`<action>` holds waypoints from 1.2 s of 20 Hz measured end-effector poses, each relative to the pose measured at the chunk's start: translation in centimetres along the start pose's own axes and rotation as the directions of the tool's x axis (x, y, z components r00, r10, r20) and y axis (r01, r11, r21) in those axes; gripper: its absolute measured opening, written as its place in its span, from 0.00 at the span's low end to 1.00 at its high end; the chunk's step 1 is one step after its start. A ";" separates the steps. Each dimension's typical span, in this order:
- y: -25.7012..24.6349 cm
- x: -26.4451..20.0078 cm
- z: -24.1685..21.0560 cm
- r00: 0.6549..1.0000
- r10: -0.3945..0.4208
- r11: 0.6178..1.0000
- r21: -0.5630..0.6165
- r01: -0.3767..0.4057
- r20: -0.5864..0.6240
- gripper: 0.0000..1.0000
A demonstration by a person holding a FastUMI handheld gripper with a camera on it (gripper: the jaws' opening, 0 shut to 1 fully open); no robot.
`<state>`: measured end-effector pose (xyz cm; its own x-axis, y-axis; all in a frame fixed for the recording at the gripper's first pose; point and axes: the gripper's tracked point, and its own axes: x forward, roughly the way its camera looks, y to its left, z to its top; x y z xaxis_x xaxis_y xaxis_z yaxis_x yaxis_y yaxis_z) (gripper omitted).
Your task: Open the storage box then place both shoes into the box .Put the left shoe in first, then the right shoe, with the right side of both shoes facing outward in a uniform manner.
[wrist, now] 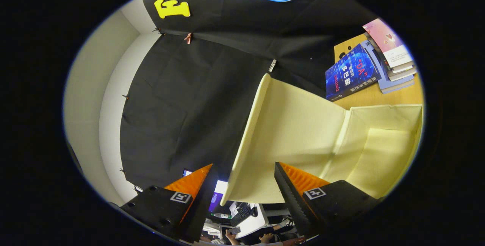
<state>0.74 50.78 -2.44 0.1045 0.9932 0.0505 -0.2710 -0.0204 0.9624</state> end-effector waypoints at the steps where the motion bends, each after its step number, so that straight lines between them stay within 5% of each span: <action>1: 0.0 -0.3 0.3 1.000 -0.004 1.000 -0.006 0.004 0.012 0.93; 7: 0.1 -3.4 1.0 0.997 -0.034 0.999 -0.029 0.036 0.063 0.96; 12: -5.0 -11.3 0.6 0.951 -0.267 0.936 -0.194 0.294 0.154 0.96; 15: -9.1 -17.5 -0.3 0.868 -0.440 0.843 -0.226 0.487 0.229 0.97; 19: -15.1 -26.9 -3.7 0.707 -0.651 0.656 -0.264 0.708 0.277 0.96; 21: -18.7 -30.9 -6.2 0.631 -0.736 0.581 -0.249 0.775 0.246 0.96; 24: -22.3 -35.1 -9.6 0.563 -0.799 0.523 -0.217 0.824 0.212 0.95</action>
<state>-6.07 17.50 -28.20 0.4783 0.5514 -0.6835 -0.2630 0.8326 0.4875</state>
